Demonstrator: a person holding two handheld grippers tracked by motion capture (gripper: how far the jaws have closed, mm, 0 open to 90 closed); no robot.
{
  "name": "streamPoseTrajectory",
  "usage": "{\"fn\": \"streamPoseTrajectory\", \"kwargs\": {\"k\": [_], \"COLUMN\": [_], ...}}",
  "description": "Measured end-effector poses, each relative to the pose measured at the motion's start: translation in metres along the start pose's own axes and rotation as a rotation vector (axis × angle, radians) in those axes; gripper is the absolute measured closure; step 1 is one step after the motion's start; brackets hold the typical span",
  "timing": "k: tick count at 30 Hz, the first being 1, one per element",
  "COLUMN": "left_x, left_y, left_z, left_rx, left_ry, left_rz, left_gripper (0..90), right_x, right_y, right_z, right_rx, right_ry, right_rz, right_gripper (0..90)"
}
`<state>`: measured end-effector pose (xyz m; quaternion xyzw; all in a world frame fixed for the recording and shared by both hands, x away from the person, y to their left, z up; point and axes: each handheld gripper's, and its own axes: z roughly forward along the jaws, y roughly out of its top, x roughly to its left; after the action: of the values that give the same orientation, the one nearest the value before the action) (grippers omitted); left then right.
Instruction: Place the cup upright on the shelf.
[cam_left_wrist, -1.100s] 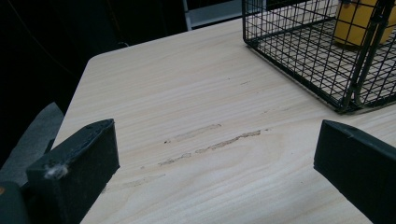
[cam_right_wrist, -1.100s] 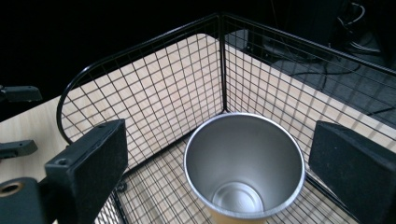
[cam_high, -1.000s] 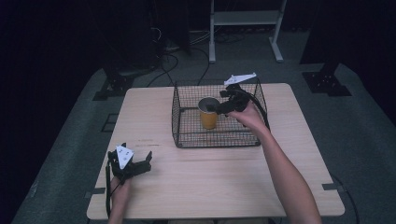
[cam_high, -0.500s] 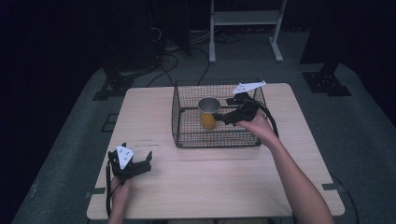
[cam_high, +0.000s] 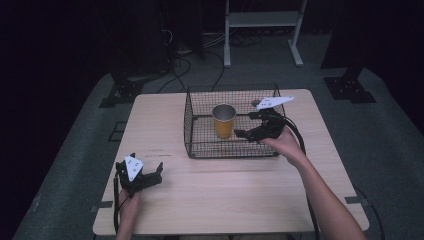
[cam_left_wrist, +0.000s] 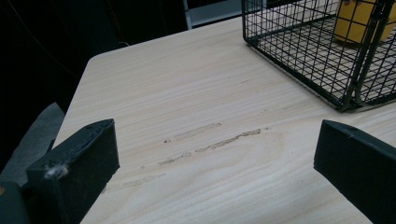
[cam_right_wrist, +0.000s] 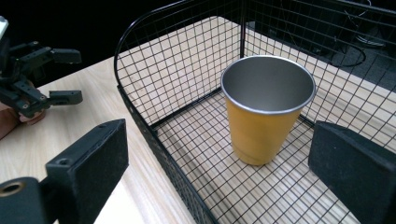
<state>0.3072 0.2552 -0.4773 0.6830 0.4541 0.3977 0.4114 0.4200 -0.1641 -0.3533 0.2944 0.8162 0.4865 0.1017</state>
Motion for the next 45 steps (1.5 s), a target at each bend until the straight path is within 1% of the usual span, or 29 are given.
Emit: {"fn": "streamPoseTrajectory", "kwargs": {"k": [2, 4, 6, 14, 20, 29, 32, 36, 41, 45], "left_x": [0.0, 0.0, 0.0, 0.0, 0.0, 0.0, 0.0, 0.0, 0.0, -0.001], "left_y": [0.0, 0.0, 0.0, 0.0, 0.0, 0.0, 0.0, 0.0, 0.0, 0.0], "left_z": [0.0, 0.0, 0.0, 0.0, 0.0, 0.0, 0.0, 0.0, 0.0, 0.0], "left_rx": [0.0, 0.0, 0.001, 0.001, 0.001, 0.002, 0.002, 0.002, 0.002, 0.002], "left_ry": [0.0, 0.0, 0.0, 0.001, 0.002, 0.003, 0.004, 0.003, 0.004, 0.004], "left_rz": [0.0, 0.002, 0.002, 0.002, 0.001, 0.005, 0.006, 0.006, 0.007, 0.007], "left_gripper": [0.0, 0.0, 0.0, 0.0, 0.0, 0.0, 0.0, 0.0, 0.0, 0.0], "right_x": [0.001, 0.002, 0.003, 0.006, 0.008, 0.009, 0.011, 0.011, 0.012, 0.014], "right_y": [-0.003, -0.007, -0.011, -0.026, -0.039, -0.056, -0.06, -0.07, -0.078, -0.082], "right_z": [-0.003, -0.006, -0.009, -0.019, -0.026, -0.036, -0.039, -0.041, -0.045, -0.05], "right_rx": [0.004, -0.004, -0.002, 0.006, 0.018, 0.0, 0.005, 0.005, 0.001, -0.012], "right_ry": [-0.008, -0.001, -0.009, -0.008, -0.023, -0.02, -0.035, -0.031, -0.025, -0.035], "right_rz": [-0.005, 0.007, -0.001, 0.012, 0.012, 0.043, 0.034, 0.048, 0.065, 0.066], "right_gripper": [4.3, 4.3, 4.3, 4.4, 4.6, 4.8, 4.8, 4.8, 4.8, 4.8]}}
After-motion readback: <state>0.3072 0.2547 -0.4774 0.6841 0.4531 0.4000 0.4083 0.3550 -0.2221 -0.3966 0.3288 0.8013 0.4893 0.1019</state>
